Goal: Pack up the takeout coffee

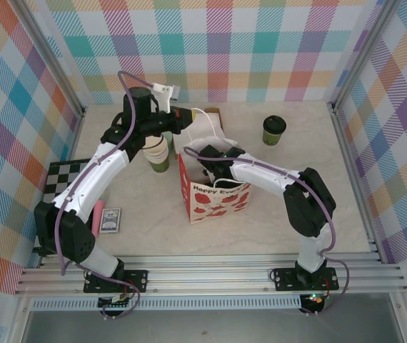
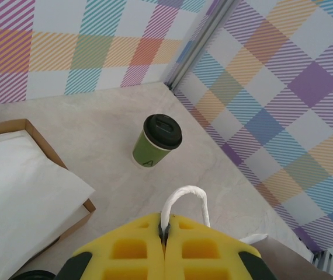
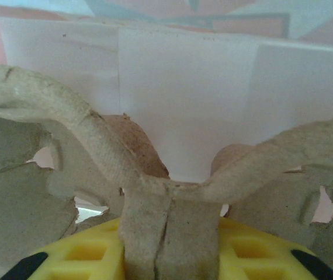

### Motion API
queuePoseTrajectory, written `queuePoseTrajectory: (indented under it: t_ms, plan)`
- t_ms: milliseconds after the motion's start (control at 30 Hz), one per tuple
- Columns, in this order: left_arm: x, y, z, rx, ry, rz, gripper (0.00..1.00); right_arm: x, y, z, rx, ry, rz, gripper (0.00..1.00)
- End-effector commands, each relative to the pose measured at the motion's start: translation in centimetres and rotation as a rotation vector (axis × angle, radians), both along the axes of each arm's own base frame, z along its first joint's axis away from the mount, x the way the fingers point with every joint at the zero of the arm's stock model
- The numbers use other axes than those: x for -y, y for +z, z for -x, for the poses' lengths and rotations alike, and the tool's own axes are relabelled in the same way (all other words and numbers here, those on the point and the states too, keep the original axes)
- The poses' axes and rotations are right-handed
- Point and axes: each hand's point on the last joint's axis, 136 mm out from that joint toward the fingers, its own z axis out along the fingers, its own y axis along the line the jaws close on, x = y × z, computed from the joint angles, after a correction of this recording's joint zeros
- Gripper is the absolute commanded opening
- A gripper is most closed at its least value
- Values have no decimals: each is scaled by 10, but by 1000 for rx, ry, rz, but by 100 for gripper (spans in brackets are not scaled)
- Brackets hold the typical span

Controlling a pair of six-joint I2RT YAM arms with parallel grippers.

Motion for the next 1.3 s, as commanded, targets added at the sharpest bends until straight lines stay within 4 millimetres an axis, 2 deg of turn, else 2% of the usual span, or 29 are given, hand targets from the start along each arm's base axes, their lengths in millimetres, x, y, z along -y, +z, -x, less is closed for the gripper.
queuePoseTrajectory:
  t_ms: [0, 133, 367, 467, 533, 600, 667, 867, 967, 1100, 1267]
  plan:
    - [-6, 20, 1, 55, 27, 34, 0, -2, 11, 1, 20, -11, -12, 38]
    - [-4, 13, 1, 40, 16, 32, 0, -3, 25, -3, 62, -14, -36, 44]
    - [-4, 6, 3, 32, 6, 11, 0, -17, 67, -2, 130, 37, -179, 66]
    - [-5, 4, 3, 33, 6, 1, 0, -11, 65, 1, 132, 53, -157, 70]
    - [-5, 3, 3, 33, 8, -6, 0, -4, 57, 5, 112, 59, -122, 64]
    - [-5, 1, 2, 31, 8, -10, 0, -2, 48, 11, 75, 76, -102, 50]
    - [-5, 1, 2, 29, 6, -14, 0, 2, 38, 15, 49, 83, -80, 41]
    - [-2, -1, 2, 24, -16, -13, 0, 6, 6, 22, -17, 95, -30, 27]
    - [0, -2, 2, 16, -25, -12, 0, 8, -9, 20, -33, 79, 13, 23]
    - [2, -5, 1, 5, -30, -10, 0, 13, -24, 15, -36, 62, 67, 24]
    - [5, -10, -1, -18, -44, -1, 0, 11, -26, 5, -8, 41, 92, 25]
